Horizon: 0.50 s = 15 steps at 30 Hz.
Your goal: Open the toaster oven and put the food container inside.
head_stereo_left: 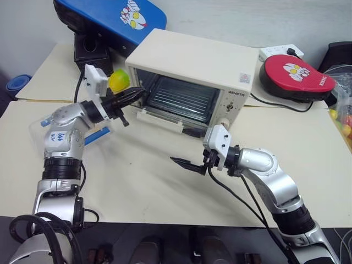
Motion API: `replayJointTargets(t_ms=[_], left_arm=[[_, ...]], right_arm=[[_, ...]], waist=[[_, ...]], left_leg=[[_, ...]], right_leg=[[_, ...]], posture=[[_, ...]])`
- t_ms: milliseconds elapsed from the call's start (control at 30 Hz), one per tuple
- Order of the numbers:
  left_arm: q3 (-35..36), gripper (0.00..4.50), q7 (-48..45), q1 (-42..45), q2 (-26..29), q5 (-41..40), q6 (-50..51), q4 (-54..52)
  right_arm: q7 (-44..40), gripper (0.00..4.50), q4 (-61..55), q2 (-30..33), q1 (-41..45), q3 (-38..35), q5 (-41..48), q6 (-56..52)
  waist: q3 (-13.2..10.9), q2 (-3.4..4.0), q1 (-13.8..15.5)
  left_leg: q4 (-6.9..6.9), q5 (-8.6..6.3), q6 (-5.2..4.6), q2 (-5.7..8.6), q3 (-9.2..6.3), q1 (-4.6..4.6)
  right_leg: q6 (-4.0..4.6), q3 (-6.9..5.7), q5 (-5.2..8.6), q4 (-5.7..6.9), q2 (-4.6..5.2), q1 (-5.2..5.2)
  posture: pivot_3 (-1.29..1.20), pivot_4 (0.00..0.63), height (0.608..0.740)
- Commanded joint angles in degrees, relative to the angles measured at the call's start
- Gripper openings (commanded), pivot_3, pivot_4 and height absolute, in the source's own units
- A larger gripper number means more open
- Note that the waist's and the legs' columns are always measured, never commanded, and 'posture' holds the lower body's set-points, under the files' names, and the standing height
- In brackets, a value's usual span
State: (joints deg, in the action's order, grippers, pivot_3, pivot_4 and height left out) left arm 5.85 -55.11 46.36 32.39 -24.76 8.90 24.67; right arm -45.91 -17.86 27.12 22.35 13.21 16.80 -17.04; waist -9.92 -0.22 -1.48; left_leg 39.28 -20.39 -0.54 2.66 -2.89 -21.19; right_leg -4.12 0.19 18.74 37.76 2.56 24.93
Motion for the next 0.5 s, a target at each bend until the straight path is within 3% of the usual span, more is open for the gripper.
replayJointTargets(t_ms=[33,200,367,500], left_arm=[[-0.01,0.07,-0.34,0.34,0.28,2.28,-1.94,1.71],[-2.79,0.07,-2.14,-2.18,1.49,6.17,-2.28,0.11],[-3.46,0.07,1.71,-8.13,0.51,7.65,1.68,-6.06],[-3.50,0.07,4.33,-12.94,-0.74,8.00,3.24,-10.49]], right_arm=[[-1.04,4.50,-1.91,1.74,-2.81,-1.59,-0.59,2.52],[-0.15,4.50,-6.09,3.75,-10.48,-4.97,1.11,1.80],[-3.32,4.50,-12.99,7.90,-26.70,-12.87,5.74,4.95],[-3.73,4.50,-12.70,7.43,-30.83,-18.29,8.73,7.84]], waist=[[0.00,-0.01,0.09],[0.01,-0.02,0.62],[0.02,-0.05,1.78],[-0.01,-0.11,1.72]], left_leg=[[0.02,0.00,0.00,0.00,0.00,0.00],[0.07,0.00,0.00,0.01,0.00,0.00],[0.04,-0.02,-0.04,0.01,-0.04,-0.02],[0.17,-0.01,-0.06,0.01,-0.02,0.05]], right_leg=[[0.00,0.00,0.00,0.00,0.00,-0.02],[0.00,0.02,0.00,0.03,0.00,-0.04],[-0.01,0.02,0.00,0.04,0.01,-0.11],[-0.07,0.07,-0.04,-0.02,0.00,-0.25]], posture=[[0.00,0.150,0.740],[0.00,0.150,0.740],[0.00,0.150,0.740],[0.00,0.150,0.740]])
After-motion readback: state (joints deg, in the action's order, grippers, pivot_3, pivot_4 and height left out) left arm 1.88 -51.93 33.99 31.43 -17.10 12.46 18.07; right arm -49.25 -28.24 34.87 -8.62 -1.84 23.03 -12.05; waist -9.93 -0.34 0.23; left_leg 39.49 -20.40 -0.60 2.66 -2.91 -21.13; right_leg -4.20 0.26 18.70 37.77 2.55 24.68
